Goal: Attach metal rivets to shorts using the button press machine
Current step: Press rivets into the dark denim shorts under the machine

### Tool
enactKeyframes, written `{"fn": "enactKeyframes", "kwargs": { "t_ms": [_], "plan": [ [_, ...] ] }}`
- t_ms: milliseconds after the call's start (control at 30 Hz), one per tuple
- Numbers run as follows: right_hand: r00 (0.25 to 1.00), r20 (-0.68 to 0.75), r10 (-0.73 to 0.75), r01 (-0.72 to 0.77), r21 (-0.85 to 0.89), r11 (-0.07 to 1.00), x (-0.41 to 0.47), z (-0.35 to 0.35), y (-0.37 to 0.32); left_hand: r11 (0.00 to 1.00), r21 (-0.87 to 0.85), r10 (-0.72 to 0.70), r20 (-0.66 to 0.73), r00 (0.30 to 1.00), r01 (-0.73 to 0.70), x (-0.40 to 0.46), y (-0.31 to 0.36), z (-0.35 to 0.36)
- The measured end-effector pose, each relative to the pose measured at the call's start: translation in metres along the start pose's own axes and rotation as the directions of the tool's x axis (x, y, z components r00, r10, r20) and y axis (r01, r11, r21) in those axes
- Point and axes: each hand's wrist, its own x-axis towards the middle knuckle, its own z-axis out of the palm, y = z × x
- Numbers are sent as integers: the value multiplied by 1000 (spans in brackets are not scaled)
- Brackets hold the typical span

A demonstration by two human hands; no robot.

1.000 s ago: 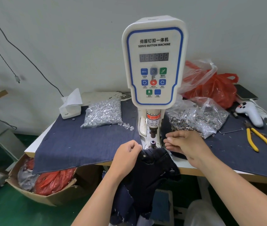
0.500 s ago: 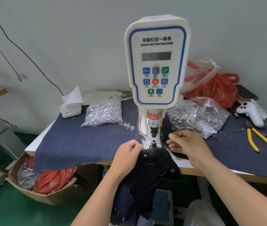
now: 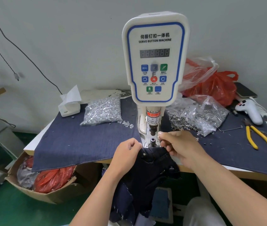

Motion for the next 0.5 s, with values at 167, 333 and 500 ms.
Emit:
{"fn": "enactKeyframes", "kwargs": {
  "t_ms": [167, 333, 500],
  "plan": [
    [999, 36, 41, -41, -4, 999, 1, 7, -6, 1000, 15, 4, 1, 1000, -4, 0, 0, 0],
    [991, 97, 92, -96, 39, 995, 3, 10, -7, 1000, 22, 19, -6, 1000, -19, -1, 1, -1],
    [985, 142, 97, -113, 110, 987, 5, 7, -3, 1000, 13, 11, 1, 1000, -11, -1, 2, -2]
  ]
}}
